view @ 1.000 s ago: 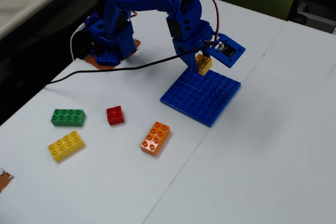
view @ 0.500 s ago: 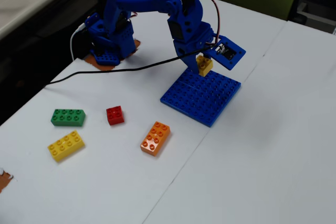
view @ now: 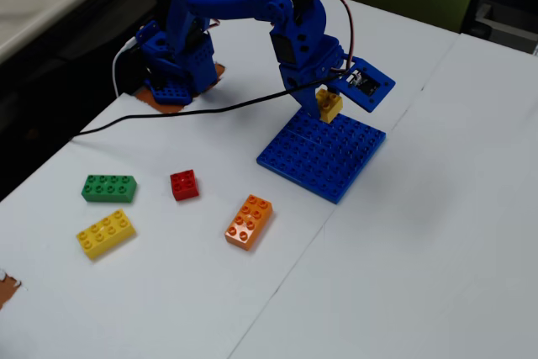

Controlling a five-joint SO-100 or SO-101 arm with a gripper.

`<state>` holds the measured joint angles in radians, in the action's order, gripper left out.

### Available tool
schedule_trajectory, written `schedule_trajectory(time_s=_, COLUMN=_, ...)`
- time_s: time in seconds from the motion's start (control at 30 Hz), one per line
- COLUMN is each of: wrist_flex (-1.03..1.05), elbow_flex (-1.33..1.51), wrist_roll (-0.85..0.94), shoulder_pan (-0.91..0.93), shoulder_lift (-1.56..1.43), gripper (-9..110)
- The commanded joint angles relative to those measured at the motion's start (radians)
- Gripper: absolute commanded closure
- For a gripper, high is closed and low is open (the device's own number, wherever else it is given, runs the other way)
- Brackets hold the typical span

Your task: Pick up the 2x2 yellow block and go up the 8x8 blue block.

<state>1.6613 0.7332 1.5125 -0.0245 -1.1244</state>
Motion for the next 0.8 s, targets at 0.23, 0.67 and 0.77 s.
schedule_trajectory(time_s=0.23, wrist_flex=-0.008, elbow_flex=-0.035, wrist_roll=0.0, shoulder_pan=-0.017, shoulder_lift=-0.008, gripper=101)
schedule_trajectory(time_s=0.67, wrist_flex=-0.003, elbow_flex=-0.035, wrist_roll=-0.002, shoulder_pan=-0.014, shoulder_lift=-0.009, gripper=101)
schedule_trajectory(time_s=0.77, wrist_flex=-0.002, elbow_flex=-0.035, wrist_roll=-0.002, shoulder_pan=-0.014, shoulder_lift=-0.011, gripper=101)
